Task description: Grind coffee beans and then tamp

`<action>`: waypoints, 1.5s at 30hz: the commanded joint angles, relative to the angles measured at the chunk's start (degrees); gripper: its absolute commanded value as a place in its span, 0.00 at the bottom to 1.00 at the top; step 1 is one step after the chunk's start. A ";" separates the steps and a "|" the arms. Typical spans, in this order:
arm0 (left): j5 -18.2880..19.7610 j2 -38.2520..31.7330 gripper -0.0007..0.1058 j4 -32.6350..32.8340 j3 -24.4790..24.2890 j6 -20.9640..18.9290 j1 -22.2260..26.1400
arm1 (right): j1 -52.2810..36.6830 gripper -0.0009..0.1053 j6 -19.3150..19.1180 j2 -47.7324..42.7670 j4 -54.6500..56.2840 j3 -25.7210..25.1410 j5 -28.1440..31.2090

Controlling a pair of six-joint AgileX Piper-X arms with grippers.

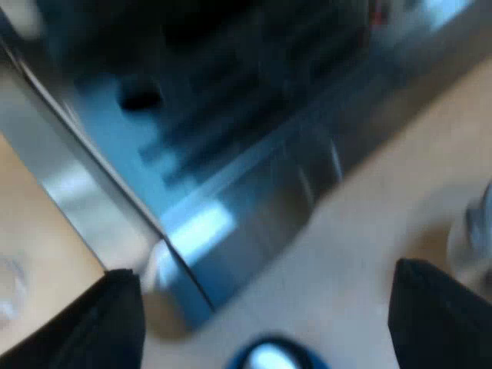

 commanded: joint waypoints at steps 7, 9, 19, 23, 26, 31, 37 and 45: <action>-1.93 -18.12 0.64 11.87 -3.74 -0.31 0.04 | 0.07 0.58 4.64 -0.42 -0.39 -0.19 3.46; -1.92 -20.58 0.64 15.94 -5.50 -0.31 0.04 | 0.07 0.58 4.61 -0.42 -0.39 -0.42 4.67; -2.66 -26.89 0.75 30.71 -14.55 -0.31 0.04 | 0.07 0.74 1.72 -0.42 0.80 -5.05 15.07; -2.66 -27.04 0.75 32.93 -18.23 -0.31 0.04 | -0.04 0.73 0.98 -0.42 4.53 -7.72 18.17; -2.18 -27.04 0.75 32.92 -20.13 -0.31 0.04 | -0.04 0.73 1.10 -0.42 7.50 -10.14 18.04; -1.30 -27.04 0.75 32.92 -23.41 -1.49 0.04 | -0.04 0.73 1.10 -0.42 9.98 -12.48 18.04; -1.32 -27.04 0.75 33.33 -25.89 -6.46 0.04 | -6.82 0.73 1.44 -0.42 9.99 -12.73 11.67; -1.44 -27.04 0.75 35.55 -26.16 -9.53 2.95 | -25.65 0.73 1.92 -0.42 9.99 -12.73 -1.79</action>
